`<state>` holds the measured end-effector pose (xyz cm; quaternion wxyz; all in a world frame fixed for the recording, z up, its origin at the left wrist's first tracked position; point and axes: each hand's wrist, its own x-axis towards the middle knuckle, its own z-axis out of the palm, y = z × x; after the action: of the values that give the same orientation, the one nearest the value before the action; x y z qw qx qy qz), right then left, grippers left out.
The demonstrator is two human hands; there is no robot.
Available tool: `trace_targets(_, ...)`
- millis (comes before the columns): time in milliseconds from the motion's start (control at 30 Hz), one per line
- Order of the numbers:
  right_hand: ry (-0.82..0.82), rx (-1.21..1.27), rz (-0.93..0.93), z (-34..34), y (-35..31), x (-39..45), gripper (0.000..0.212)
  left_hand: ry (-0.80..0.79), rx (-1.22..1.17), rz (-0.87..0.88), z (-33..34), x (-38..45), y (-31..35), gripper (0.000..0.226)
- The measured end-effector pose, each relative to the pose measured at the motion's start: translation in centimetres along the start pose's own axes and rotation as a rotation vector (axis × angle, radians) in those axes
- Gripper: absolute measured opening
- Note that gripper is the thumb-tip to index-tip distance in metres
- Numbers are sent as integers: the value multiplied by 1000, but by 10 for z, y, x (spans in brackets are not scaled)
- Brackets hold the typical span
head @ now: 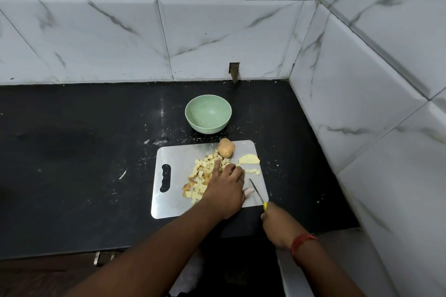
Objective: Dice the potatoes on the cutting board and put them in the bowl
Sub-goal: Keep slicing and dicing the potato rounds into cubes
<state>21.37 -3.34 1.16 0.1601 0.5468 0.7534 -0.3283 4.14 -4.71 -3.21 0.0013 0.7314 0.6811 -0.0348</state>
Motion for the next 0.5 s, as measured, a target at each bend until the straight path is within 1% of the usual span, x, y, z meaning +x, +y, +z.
trace_targets(33, 28, 42, -5, -1, 4, -2, 8, 3, 4, -9, 0, 0, 0, 75)
trace_targets(133, 102, 284, -22, -8, 17, -6, 16, 64, 7, -20, 2, 2, 2, 70)
trace_targets(167, 128, 367, -12, -12, 21, -7, 19, 100, 8, 4, 3, 4, 3, 66)
trace_targets(233, 186, 479, 8, -19, 28, -8, 22, 147, -1, 113, 7, 9, 9, 62)
trace_targets(300, 224, 505, 10, -25, 32, -10, 21, 126, 8, 253, 6, 15, 17, 66)
trace_targets(367, 234, 502, 17, -29, 35, -10, 21, 78, 47, 334, 2, 21, 22, 75)
trace_targets(400, 231, 504, 21, -30, 36, -10, 21, 63, 61, 336, 2, 23, 23, 80)
trace_targets(500, 200, 509, 18, -29, 41, -9, 21, 67, 64, 263, 10, 19, 11, 86)
